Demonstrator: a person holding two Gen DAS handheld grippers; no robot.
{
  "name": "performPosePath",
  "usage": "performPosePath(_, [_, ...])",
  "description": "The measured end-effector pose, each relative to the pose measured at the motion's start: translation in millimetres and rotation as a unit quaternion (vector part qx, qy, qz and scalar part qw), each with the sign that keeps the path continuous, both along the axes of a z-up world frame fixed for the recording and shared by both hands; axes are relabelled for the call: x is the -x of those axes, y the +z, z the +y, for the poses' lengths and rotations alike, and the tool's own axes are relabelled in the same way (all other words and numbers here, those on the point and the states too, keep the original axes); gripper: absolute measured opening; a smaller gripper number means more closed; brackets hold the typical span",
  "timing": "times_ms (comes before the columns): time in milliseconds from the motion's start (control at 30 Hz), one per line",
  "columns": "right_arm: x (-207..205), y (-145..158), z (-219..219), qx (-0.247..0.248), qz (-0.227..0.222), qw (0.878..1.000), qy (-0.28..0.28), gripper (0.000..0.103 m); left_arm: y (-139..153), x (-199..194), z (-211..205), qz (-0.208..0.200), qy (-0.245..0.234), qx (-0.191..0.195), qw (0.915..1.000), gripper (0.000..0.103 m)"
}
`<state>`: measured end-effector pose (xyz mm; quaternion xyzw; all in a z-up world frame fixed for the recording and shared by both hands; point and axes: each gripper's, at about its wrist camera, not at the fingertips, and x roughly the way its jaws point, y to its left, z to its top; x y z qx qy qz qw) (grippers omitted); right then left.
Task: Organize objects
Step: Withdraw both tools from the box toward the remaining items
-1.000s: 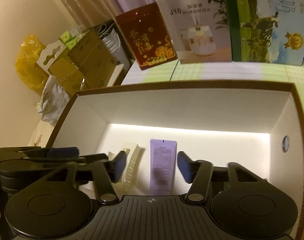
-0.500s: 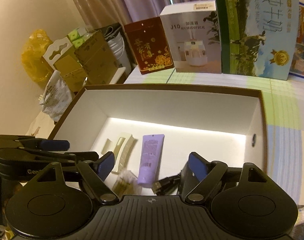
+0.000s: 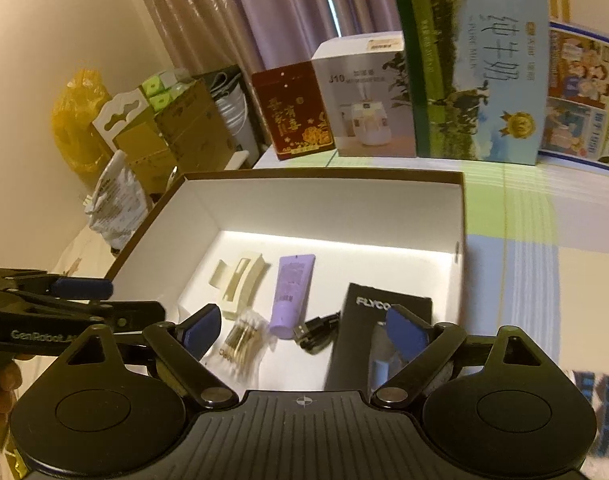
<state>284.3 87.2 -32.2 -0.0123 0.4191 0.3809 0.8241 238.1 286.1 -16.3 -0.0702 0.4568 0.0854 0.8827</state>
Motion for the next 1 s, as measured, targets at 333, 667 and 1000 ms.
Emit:
performPosePath(333, [28, 12, -34, -0.008, -0.003, 1.000, -0.012, 0.090, 12, 35, -31, -0.010, -0.003, 0.008, 0.9999, 0.082])
performPosePath(667, [54, 17, -67, -0.009, -0.002, 1.000, -0.022, 0.091, 10, 60, -61, -0.004, -0.012, 0.020, 0.9997, 0.082])
performPosePath(1000, [74, 16, -103, -0.001, 0.004, 1.000, -0.022, 0.092, 3, 79, -97, 0.004, -0.021, 0.029, 0.9993, 0.082])
